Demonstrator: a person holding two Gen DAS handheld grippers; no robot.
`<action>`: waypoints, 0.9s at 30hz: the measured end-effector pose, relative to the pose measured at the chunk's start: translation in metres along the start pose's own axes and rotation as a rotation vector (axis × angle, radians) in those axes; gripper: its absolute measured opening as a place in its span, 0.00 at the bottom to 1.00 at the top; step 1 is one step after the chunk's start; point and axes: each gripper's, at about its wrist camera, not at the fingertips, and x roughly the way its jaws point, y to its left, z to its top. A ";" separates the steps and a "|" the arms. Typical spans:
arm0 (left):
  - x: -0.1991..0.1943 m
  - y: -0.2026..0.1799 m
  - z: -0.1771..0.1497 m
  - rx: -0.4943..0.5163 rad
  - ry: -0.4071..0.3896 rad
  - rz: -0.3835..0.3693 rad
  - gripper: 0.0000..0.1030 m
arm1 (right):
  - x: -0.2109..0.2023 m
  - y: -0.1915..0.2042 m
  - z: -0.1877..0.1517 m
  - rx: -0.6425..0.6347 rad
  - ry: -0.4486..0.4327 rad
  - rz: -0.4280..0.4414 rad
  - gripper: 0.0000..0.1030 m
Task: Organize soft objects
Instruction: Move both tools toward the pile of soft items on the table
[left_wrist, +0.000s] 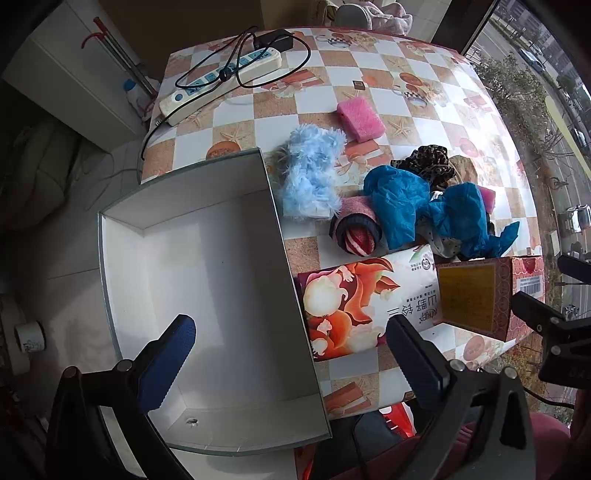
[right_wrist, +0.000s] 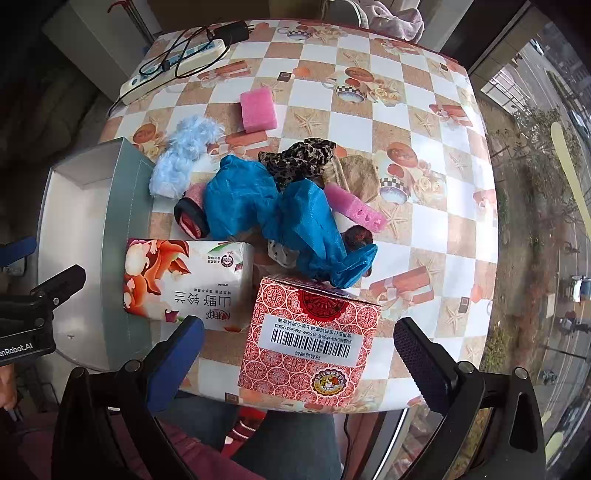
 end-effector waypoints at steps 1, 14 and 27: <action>0.000 0.000 0.001 0.002 0.002 0.000 1.00 | 0.000 0.001 0.000 0.003 0.000 -0.001 1.00; 0.004 0.005 0.004 0.009 0.023 0.011 1.00 | 0.000 0.007 0.003 0.019 0.008 -0.014 1.00; 0.019 0.010 0.015 0.033 0.056 -0.025 1.00 | 0.004 0.005 0.004 0.061 0.027 -0.020 1.00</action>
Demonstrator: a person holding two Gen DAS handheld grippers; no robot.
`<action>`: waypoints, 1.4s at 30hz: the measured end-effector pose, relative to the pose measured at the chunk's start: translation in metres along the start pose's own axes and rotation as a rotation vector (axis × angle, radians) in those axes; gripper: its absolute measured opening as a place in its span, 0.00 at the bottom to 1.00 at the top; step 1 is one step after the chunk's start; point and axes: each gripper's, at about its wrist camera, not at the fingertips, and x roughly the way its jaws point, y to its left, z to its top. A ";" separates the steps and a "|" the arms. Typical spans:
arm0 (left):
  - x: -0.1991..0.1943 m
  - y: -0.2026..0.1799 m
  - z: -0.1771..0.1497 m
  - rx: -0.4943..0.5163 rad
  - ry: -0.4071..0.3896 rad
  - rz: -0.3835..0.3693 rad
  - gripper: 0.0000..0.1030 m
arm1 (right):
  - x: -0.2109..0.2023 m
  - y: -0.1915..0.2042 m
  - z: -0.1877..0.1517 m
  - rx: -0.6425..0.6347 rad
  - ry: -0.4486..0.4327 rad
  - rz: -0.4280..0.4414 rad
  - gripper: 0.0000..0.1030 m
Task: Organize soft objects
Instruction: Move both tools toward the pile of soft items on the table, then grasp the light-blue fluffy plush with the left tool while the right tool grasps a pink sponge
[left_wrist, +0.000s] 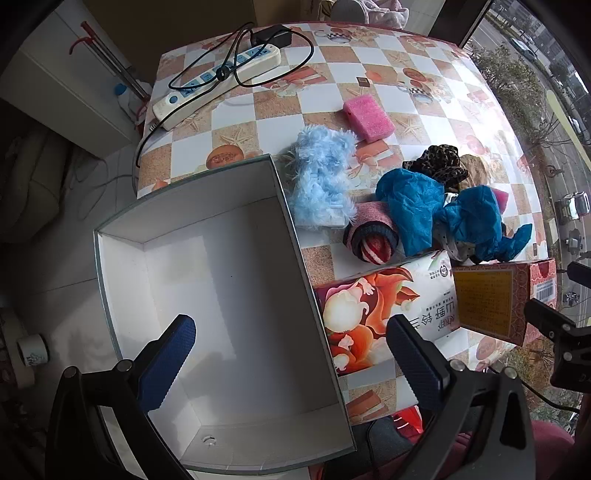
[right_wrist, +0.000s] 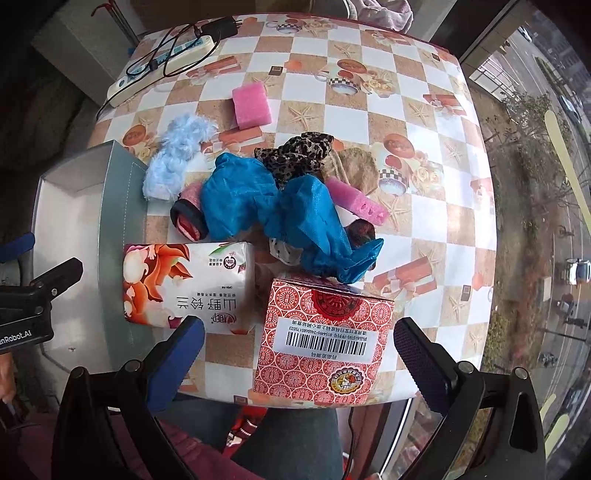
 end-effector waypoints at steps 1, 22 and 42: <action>0.000 -0.001 0.003 0.006 0.011 -0.001 1.00 | -0.001 -0.003 0.001 0.012 0.001 0.002 1.00; 0.067 -0.060 0.142 0.160 -0.004 0.094 1.00 | 0.042 -0.111 0.088 0.231 0.075 0.091 1.00; 0.157 -0.053 0.173 0.086 0.187 0.128 1.00 | 0.157 -0.105 0.116 0.212 0.330 0.497 1.00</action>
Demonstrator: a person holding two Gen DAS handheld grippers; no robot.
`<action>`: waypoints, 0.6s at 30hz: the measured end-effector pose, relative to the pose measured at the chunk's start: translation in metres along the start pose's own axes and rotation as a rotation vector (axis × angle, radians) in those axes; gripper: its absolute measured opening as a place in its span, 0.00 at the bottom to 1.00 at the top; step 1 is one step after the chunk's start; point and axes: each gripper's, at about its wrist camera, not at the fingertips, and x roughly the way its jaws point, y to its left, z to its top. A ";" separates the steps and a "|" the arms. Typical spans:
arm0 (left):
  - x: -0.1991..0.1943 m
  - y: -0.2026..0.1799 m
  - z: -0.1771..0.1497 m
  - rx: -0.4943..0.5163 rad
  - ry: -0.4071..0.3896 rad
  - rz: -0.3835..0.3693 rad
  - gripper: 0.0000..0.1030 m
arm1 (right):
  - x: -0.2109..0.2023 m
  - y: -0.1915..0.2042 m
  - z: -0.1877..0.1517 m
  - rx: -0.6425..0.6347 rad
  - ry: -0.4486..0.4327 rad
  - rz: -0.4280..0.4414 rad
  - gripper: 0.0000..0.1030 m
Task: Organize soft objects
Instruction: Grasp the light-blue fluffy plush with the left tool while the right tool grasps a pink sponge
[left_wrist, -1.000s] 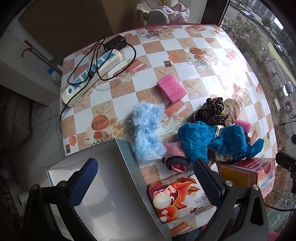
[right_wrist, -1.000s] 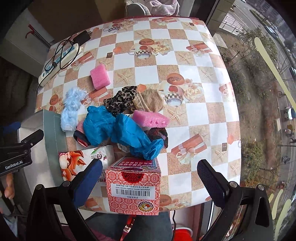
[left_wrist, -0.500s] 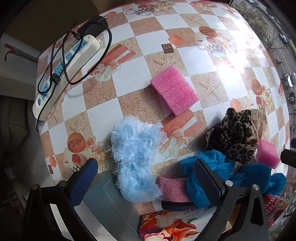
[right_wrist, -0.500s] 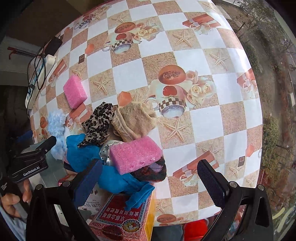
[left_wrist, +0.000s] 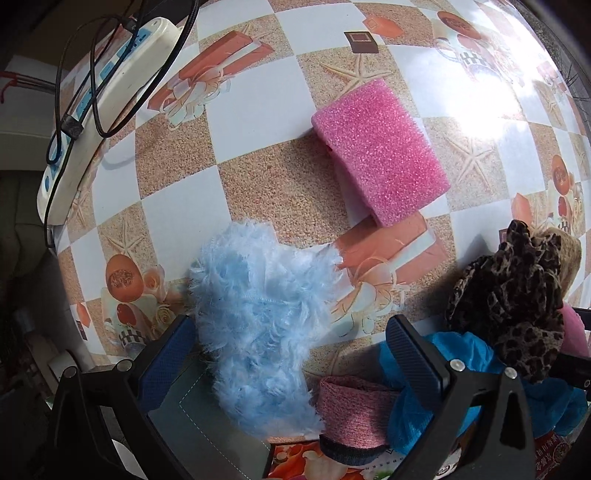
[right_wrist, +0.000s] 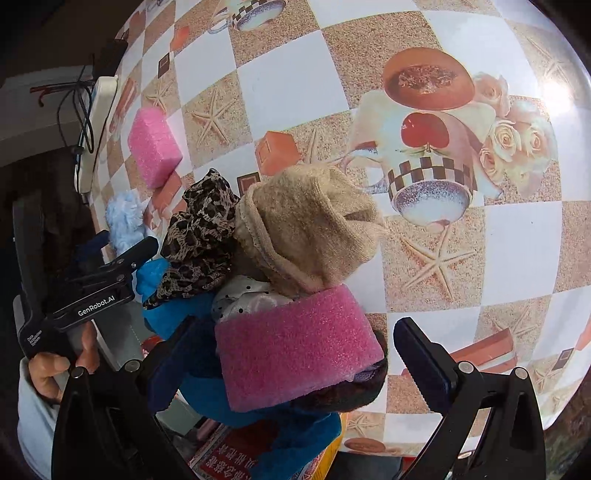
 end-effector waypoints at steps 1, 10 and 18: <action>0.002 0.001 0.000 -0.006 0.005 0.002 1.00 | 0.003 0.003 -0.001 -0.007 -0.003 -0.009 1.00; 0.026 -0.009 0.011 -0.014 0.056 0.016 1.00 | 0.012 0.013 0.006 -0.036 -0.001 -0.038 0.85; 0.040 0.002 0.013 -0.042 0.082 -0.029 0.90 | 0.009 0.023 0.005 -0.092 -0.016 -0.083 0.75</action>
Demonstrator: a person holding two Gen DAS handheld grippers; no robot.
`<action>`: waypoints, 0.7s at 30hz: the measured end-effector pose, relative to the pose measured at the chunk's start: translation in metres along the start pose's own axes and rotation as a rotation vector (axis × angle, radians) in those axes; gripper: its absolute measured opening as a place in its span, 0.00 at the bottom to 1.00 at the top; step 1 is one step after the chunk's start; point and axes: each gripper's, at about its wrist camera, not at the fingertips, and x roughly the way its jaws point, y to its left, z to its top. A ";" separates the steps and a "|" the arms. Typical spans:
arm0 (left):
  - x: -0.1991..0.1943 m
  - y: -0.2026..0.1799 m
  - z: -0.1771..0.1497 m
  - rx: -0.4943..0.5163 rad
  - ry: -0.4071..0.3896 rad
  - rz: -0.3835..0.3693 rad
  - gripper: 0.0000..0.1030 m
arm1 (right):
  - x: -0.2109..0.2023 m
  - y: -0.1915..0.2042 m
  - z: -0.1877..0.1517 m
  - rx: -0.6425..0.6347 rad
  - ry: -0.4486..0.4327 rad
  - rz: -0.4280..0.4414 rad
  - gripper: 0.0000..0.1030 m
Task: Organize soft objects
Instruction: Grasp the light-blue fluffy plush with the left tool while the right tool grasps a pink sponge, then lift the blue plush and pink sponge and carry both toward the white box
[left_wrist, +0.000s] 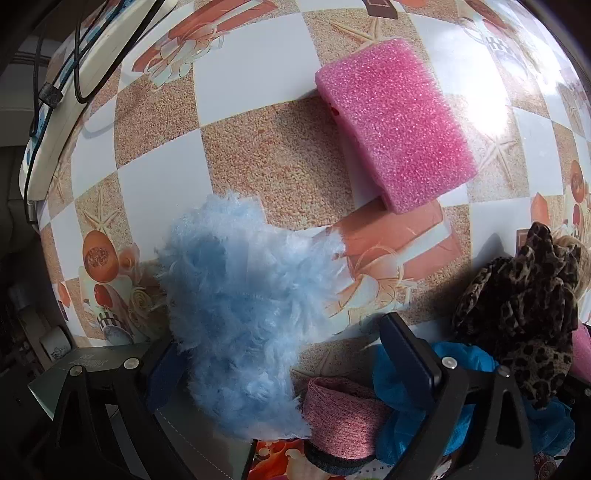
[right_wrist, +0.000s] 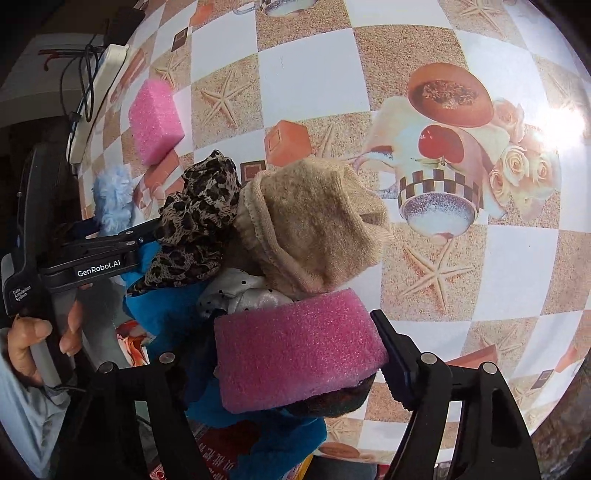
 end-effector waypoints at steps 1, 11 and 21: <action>-0.005 0.002 -0.002 0.003 -0.005 -0.010 0.87 | -0.003 0.000 -0.001 0.000 -0.010 -0.005 0.75; -0.044 0.014 -0.024 -0.056 -0.130 -0.052 0.32 | -0.045 -0.002 -0.029 0.008 -0.170 -0.067 0.75; -0.131 -0.007 -0.081 -0.080 -0.295 -0.044 0.32 | -0.072 0.004 -0.047 -0.010 -0.264 -0.092 0.75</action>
